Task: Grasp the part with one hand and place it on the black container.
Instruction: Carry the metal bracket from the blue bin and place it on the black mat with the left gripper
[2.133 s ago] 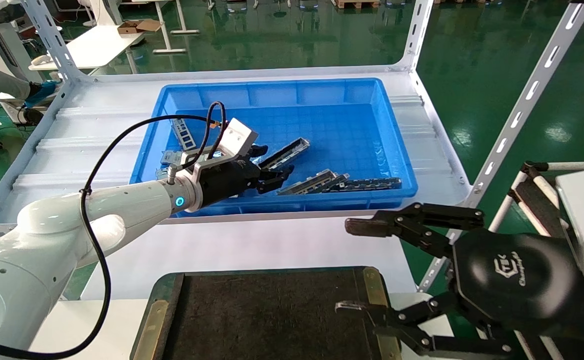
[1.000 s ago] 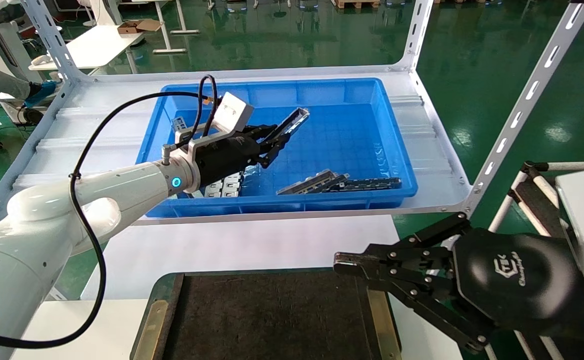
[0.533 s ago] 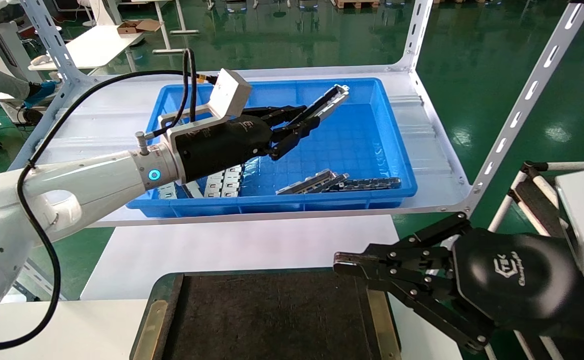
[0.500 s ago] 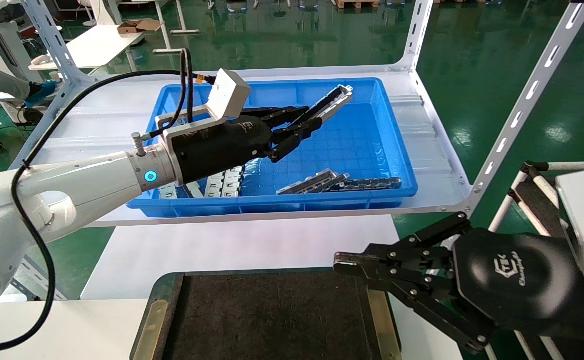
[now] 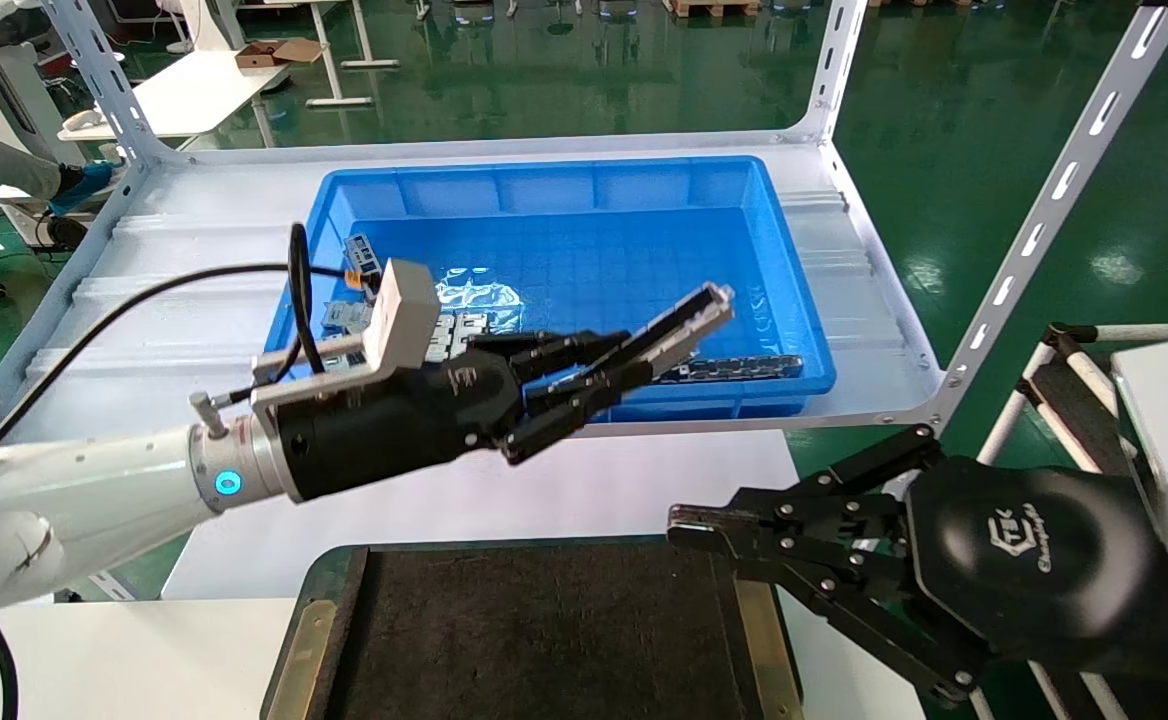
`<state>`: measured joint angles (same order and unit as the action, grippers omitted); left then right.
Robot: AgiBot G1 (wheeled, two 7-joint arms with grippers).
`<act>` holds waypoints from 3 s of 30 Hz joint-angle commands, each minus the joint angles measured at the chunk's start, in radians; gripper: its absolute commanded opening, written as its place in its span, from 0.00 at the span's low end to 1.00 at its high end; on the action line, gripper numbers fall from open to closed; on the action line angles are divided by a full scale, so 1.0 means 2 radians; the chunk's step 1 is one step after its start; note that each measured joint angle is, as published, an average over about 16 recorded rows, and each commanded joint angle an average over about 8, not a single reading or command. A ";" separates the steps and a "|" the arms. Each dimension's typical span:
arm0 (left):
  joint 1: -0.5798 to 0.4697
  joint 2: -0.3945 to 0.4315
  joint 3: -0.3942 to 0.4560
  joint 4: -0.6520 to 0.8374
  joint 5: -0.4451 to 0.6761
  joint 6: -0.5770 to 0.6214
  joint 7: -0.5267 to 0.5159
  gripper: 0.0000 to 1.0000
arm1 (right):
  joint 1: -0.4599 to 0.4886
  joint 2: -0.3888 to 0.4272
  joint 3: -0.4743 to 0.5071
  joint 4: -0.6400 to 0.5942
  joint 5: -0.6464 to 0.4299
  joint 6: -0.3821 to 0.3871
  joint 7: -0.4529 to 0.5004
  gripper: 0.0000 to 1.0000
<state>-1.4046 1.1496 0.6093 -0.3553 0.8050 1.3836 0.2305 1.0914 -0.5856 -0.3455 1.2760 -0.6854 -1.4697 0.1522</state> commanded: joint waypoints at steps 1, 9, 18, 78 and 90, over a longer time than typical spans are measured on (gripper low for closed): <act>0.021 -0.008 0.000 -0.016 -0.003 0.009 -0.008 0.00 | 0.000 0.000 0.000 0.000 0.000 0.000 0.000 0.00; 0.134 -0.038 0.009 -0.103 -0.003 -0.015 -0.040 0.00 | 0.000 0.000 0.000 0.000 0.000 0.000 0.000 0.00; 0.238 -0.041 0.009 -0.164 0.002 -0.144 -0.062 0.00 | 0.000 0.000 0.000 0.000 0.000 0.000 0.000 0.00; 0.282 0.106 0.234 -0.300 -0.063 -0.853 -0.294 0.16 | 0.000 0.000 -0.001 0.000 0.000 0.000 0.000 0.32; 0.275 0.107 0.269 -0.291 -0.044 -0.876 -0.353 1.00 | 0.000 0.000 -0.001 0.000 0.001 0.000 0.000 1.00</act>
<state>-0.8545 1.3628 1.1481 -0.9381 0.7185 -0.3678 -0.4749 1.0918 -0.5849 -0.3472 1.2760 -0.6843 -1.4690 0.1514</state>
